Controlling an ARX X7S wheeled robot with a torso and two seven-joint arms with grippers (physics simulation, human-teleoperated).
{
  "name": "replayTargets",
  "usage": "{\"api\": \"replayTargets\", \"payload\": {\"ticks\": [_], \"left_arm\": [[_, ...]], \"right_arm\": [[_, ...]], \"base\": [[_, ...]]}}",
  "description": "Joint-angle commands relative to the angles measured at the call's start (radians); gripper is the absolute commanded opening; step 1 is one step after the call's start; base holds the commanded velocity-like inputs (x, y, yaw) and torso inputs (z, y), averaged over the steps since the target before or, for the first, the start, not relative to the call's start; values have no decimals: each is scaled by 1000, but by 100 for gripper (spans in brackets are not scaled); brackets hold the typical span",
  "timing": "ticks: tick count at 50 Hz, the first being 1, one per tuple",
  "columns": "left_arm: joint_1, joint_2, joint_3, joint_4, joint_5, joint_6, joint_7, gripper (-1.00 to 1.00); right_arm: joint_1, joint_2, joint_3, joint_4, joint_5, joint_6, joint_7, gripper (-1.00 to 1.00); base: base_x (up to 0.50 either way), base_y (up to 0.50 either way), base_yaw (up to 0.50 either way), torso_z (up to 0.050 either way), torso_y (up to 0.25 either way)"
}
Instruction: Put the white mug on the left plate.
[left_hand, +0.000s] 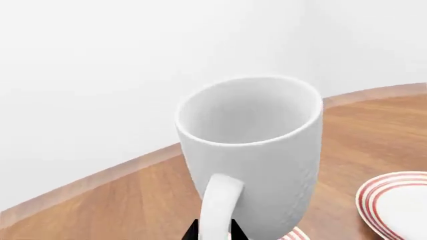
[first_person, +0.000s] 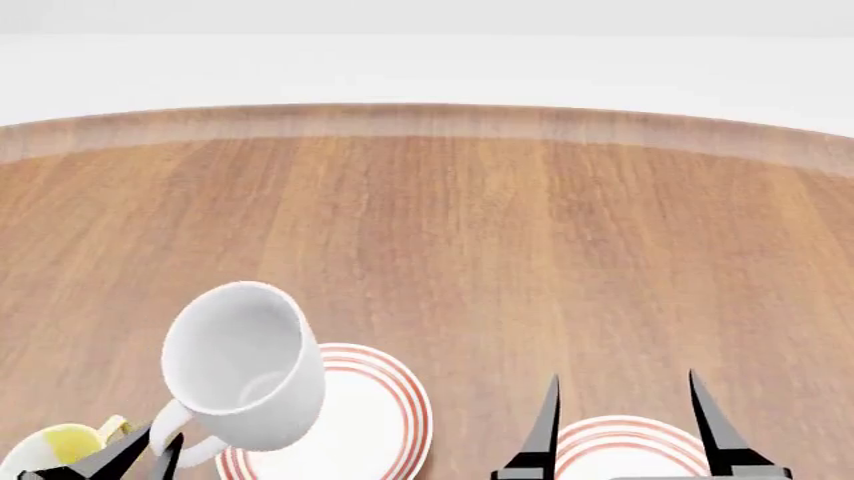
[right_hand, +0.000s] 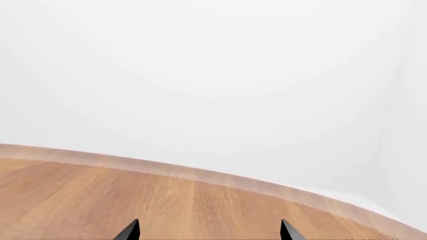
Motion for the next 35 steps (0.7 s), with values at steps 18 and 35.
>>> {"api": "replayTargets", "payload": {"ticks": [18, 35], "left_arm": [[-142, 62, 39, -160, -4, -51, 55, -100], [-162, 94, 60, -249, 1, -16, 88, -100]], "right_arm": [[4, 6, -5, 1, 7, -1, 8, 100], [3, 8, -11, 2, 6, 0, 15, 100]], "base": [[0, 0, 0, 0, 1], [0, 0, 0, 0, 0]]}}
